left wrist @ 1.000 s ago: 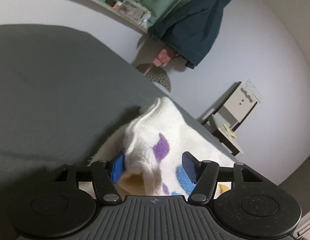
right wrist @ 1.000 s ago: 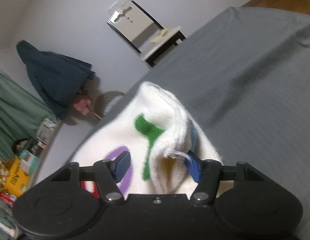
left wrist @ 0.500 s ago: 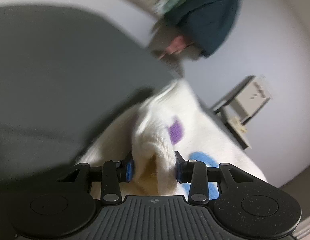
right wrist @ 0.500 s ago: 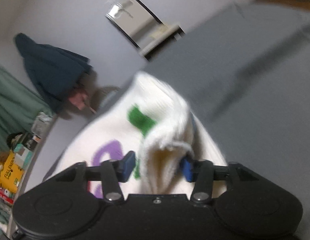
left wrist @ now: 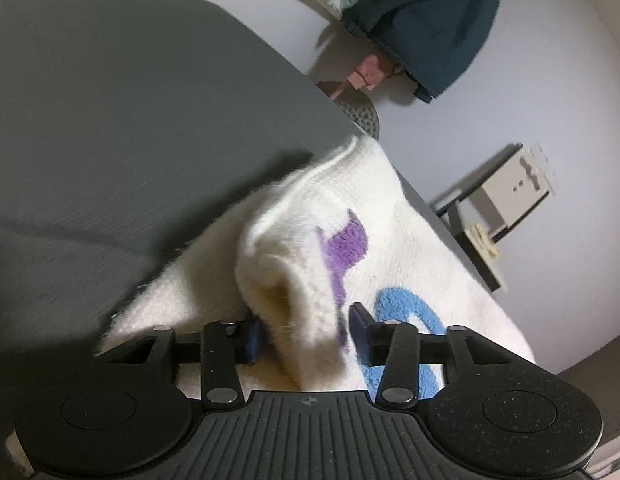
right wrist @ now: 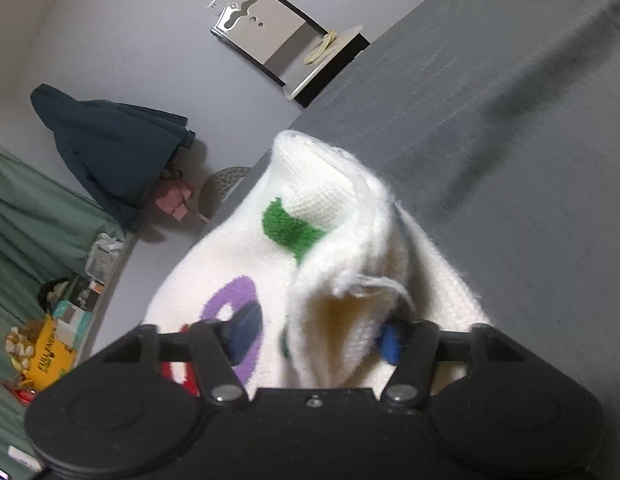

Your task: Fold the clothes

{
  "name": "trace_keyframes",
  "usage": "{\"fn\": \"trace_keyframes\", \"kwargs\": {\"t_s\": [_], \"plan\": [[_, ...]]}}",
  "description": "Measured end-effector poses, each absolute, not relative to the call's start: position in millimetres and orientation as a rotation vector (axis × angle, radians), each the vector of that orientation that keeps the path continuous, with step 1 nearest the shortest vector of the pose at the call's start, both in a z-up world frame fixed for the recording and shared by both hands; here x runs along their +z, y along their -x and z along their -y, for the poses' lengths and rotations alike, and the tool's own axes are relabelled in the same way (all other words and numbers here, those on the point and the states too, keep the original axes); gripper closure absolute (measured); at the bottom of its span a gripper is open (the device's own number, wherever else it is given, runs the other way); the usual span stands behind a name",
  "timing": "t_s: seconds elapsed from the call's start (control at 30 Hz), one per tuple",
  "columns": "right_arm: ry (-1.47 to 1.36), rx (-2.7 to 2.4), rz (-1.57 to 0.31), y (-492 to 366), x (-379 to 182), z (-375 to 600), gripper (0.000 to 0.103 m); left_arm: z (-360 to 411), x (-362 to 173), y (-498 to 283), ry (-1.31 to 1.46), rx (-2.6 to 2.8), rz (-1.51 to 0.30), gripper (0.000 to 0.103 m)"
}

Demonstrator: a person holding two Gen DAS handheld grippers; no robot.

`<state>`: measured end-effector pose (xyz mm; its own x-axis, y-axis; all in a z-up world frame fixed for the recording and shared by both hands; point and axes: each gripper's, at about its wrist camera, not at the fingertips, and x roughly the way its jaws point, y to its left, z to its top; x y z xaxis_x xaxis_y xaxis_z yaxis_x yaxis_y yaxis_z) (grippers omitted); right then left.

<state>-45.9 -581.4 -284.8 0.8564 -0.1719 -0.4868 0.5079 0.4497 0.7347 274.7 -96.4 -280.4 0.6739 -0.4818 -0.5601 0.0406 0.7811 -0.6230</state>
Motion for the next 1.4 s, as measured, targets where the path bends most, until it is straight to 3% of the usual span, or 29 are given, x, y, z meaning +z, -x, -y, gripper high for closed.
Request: {"fn": "trace_keyframes", "kwargs": {"t_s": [0.07,0.17,0.23,0.27,0.3,0.33,0.4,0.47,0.93,1.17,1.33,1.4], "plan": [[-1.022,-0.409,-0.364,41,-284,581,0.028,102,-280,-272,0.644,-0.334,-0.752,0.025],[-1.027,-0.395,-0.346,34,-285,580,0.026,107,-282,-271,0.699,-0.335,-0.711,0.026],[-1.044,-0.403,-0.317,32,-286,581,0.036,110,-283,-270,0.735,-0.334,-0.685,0.045],[-1.045,-0.406,-0.315,32,-286,581,0.040,110,-284,-269,0.752,-0.324,-0.683,0.070],[-1.047,-0.410,-0.312,32,-285,581,0.051,108,-287,-268,0.766,-0.304,-0.691,0.081],[-1.048,-0.414,-0.310,32,-284,581,0.063,106,-292,-267,0.782,-0.290,-0.705,0.081],[-1.051,-0.421,-0.305,33,-283,581,0.076,100,-301,-269,0.835,-0.279,-0.722,0.085],[-1.055,-0.428,-0.300,33,-281,581,0.087,96,-300,-266,0.885,-0.281,-0.707,0.086],[-1.187,-0.353,-0.095,106,-216,543,0.090,39,-229,-190,0.918,-0.362,-0.620,0.090],[-1.266,-0.528,-0.397,95,-275,569,0.089,36,-288,-187,0.767,-0.198,-0.859,0.090],[-1.214,-0.544,-0.383,98,-273,570,0.089,38,-282,-177,0.768,-0.207,-0.851,0.089],[-1.117,-0.560,-0.403,94,-266,566,0.087,40,-280,-180,0.731,-0.198,-0.877,0.073]]}}
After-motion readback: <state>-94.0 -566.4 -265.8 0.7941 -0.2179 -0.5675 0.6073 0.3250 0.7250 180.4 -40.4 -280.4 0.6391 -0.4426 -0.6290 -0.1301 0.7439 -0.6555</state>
